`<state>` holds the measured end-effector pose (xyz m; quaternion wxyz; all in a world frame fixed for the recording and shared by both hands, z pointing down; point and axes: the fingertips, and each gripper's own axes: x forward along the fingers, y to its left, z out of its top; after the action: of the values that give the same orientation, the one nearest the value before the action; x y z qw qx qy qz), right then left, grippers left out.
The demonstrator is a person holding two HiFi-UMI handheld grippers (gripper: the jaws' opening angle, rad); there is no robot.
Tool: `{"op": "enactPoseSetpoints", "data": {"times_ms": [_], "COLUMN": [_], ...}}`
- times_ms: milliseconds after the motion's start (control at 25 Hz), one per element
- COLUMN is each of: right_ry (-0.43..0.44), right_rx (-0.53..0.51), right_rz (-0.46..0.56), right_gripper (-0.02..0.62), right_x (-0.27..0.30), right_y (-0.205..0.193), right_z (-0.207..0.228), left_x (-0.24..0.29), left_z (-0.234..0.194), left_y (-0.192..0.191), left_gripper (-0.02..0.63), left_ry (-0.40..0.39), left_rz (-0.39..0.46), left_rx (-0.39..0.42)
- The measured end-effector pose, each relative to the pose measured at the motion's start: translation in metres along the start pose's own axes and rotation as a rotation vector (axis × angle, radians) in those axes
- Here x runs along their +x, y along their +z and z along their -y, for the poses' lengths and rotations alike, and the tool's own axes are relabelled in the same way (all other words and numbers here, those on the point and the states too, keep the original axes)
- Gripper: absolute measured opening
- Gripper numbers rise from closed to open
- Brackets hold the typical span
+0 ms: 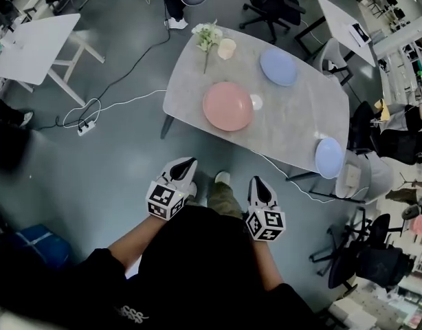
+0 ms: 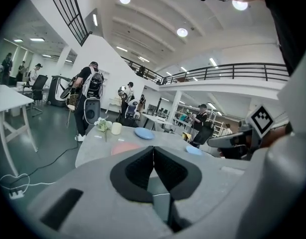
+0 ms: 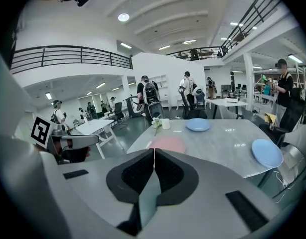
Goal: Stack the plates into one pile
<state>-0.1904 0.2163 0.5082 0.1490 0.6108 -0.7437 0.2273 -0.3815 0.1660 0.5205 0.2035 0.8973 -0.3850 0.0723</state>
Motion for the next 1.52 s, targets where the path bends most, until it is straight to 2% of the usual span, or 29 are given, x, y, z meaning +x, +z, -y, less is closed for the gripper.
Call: {"op": "enactPoseSetpoints", "data": {"times_ms": [160,360,520,640,800,1000,1120,1200,1240,1280,1360,1520], "right_ry": [0.020,0.065,0.078,0.086,0.093,0.088,0.114,0.129,0.132,0.133,0.130,0.138], "right_rx": [0.016,0.044,0.098,0.171,0.195,0.173,0.178,0.138,0.116,0.103,0.109,0.160], "right_rz": [-0.022,-0.042,-0.034,-0.032,-0.070,-0.140,-0.208,-0.249,-0.271,-0.295,-0.345,-0.446], "right_gripper": [0.014,0.014,0.014,0.014,0.014,0.015,0.015,0.038,0.081,0.105,0.109,0.109], "right_x": [0.025,0.066,0.119,0.162,0.212,0.266,0.293,0.311,0.320,0.328,0.342,0.361], "right_y": [-0.002,-0.001,0.027,0.051,0.068,0.059,0.039,0.029,0.025,0.019,0.004,-0.034], "right_z": [0.000,0.003,0.023,0.040,0.077,0.122,0.138,0.149,0.155,0.161,0.174,0.195], "left_x": [0.007,0.021,0.050,0.075,0.121,0.171,0.191,0.209,0.219,0.227,0.242,0.269], "left_z": [-0.009,-0.030,-0.070,-0.108,-0.133,-0.180,-0.196,-0.203,-0.208,-0.213,-0.221,-0.225], "left_y": [-0.008,-0.018,-0.002,0.012,0.025,0.015,0.001,-0.011,-0.017,-0.024,-0.041,-0.081], "left_gripper": [0.017,0.017,0.017,0.017,0.018,0.018,0.020,0.027,0.049,0.105,0.144,0.155], "left_ry": [0.011,0.073,0.130,0.190,0.182,0.189,0.185,0.178,0.177,0.179,0.186,0.184], "left_rz": [-0.035,-0.055,-0.059,-0.112,-0.169,-0.226,-0.285,-0.313,-0.318,-0.320,-0.340,-0.453], "left_rx": [-0.016,-0.080,-0.083,-0.054,-0.055,-0.162,-0.185,-0.220,-0.266,-0.325,-0.424,-0.472]}}
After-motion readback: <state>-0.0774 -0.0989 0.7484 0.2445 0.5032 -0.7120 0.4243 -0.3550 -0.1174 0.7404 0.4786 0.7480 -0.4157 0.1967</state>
